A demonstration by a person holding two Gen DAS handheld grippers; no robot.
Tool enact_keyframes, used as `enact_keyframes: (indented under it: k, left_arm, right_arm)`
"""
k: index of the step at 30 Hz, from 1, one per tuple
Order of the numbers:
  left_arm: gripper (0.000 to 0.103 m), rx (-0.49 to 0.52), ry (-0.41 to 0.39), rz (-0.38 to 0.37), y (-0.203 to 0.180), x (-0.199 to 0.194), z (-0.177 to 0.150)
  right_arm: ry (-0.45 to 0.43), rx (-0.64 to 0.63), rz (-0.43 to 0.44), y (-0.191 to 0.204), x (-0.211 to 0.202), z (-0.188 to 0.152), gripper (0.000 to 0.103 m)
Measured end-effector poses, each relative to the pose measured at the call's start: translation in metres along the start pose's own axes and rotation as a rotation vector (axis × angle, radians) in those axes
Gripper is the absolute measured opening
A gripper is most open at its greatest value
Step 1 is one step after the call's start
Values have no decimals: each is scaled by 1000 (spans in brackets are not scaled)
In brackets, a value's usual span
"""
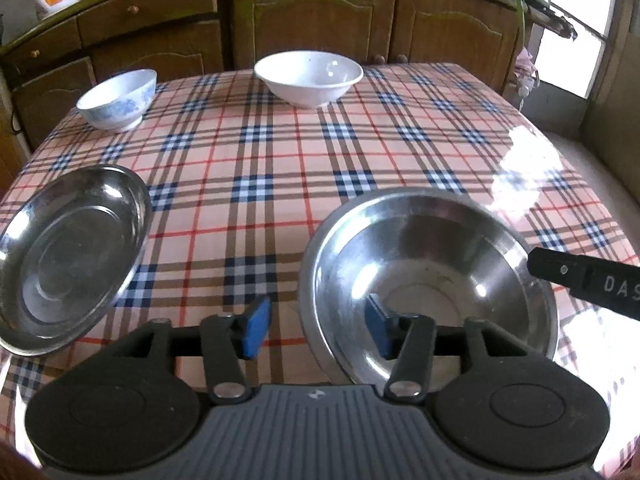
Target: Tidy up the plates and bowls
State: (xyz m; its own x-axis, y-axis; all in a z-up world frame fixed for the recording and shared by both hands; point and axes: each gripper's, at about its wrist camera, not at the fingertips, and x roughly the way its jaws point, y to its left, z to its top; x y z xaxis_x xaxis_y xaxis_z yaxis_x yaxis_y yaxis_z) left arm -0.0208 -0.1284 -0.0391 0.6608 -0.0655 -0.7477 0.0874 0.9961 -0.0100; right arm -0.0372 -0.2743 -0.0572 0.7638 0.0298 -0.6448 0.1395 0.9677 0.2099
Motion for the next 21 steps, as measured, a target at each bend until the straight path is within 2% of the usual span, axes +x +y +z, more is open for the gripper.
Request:
enact_keyframes:
  k: [6, 11, 21]
  left_arm:
    - [67, -4, -33, 4, 2, -13, 7]
    - [69, -5, -48, 0, 4, -19, 11]
    - [79, -19, -66, 2, 9, -33, 17]
  right_arm:
    - [-39, -4, 12, 4, -15, 9, 51]
    - [-58, -23, 30, 13, -25, 13, 58]
    - [-62, -52, 52, 27, -36, 17, 64]
